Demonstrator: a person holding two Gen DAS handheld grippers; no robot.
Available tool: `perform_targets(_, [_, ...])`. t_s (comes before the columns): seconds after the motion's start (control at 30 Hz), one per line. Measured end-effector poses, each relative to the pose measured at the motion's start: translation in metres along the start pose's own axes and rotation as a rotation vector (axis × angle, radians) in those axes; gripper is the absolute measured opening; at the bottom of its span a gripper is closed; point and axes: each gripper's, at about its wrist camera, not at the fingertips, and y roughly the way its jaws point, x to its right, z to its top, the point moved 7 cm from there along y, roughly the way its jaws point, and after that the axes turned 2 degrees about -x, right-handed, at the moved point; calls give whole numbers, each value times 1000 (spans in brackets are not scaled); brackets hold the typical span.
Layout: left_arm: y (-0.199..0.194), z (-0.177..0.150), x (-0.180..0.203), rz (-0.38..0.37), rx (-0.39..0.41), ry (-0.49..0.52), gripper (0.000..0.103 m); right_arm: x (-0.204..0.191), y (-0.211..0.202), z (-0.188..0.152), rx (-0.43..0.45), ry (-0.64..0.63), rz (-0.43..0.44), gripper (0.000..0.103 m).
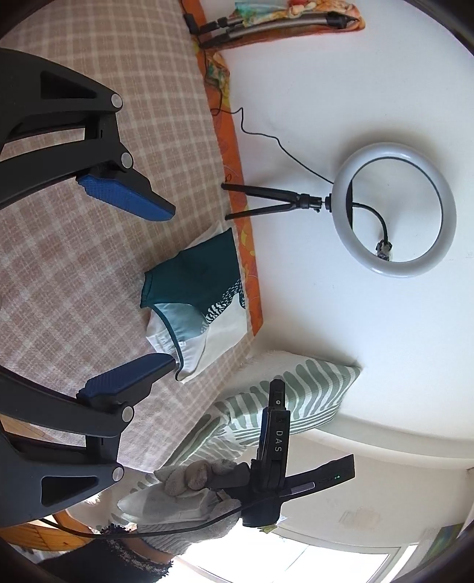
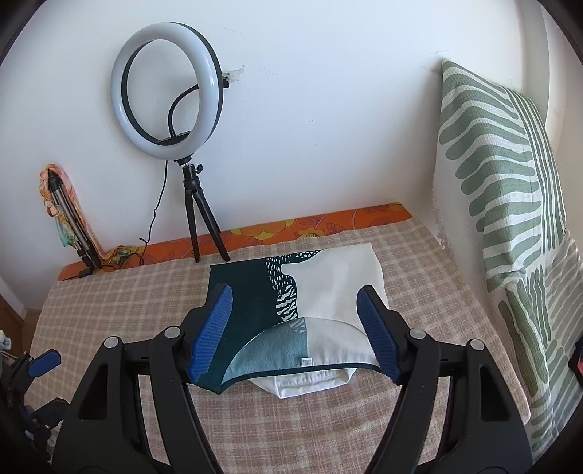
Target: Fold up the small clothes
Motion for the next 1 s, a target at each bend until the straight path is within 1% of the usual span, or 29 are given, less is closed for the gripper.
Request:
perform_targets(0.1, [-17, -6, 0, 14, 12, 16, 75, -13, -16, -12, 14, -8, -3, 75])
perform_targets(0.17, [-27, -11, 1, 14, 15, 27, 76, -23, -27, -21, 25, -22, -1, 81])
perform_targets(0.2, [-32, -14, 1, 17, 18, 30, 77, -28, -33, -26, 39, -24, 2, 81])
perform_targets(0.27, [-42, -20, -2, 26, 28, 33, 79, -38, -42, -37, 55, -25, 24, 86])
perform_targets(0.37, [-51, -28, -4, 42, 32, 44, 79, -51, -51, -57, 64, -22, 44, 89])
perform_targets(0.43, [-54, -34, -5, 52, 28, 48, 80, -57, -55, -72, 70, -30, 20, 91])
perform_targets(0.53, [-59, -43, -4, 59, 26, 45, 80, -61, -63, -91, 83, -35, -16, 96])
perform_targets(0.67, [-60, -52, -3, 96, 23, 62, 81, -63, -74, -114, 83, -10, -23, 99])
perform_targets(0.73, [-59, -55, -3, 104, 14, 58, 81, -62, -81, -123, 88, 4, -26, 102])
perform_targets(0.8, [-61, -57, -3, 100, 13, 44, 82, -61, -87, -130, 98, 12, -39, 103])
perform_targets(0.9, [-64, -59, -3, 100, 15, 20, 89, -61, -95, -138, 111, 15, -55, 103])
perform_targets(0.97, [-66, -61, -3, 118, 12, 13, 100, -63, -99, -142, 113, 10, -57, 103])
perform_targets(1.0, [-67, -62, -4, 126, 16, 14, 101, -63, -101, -143, 113, 9, -54, 103])
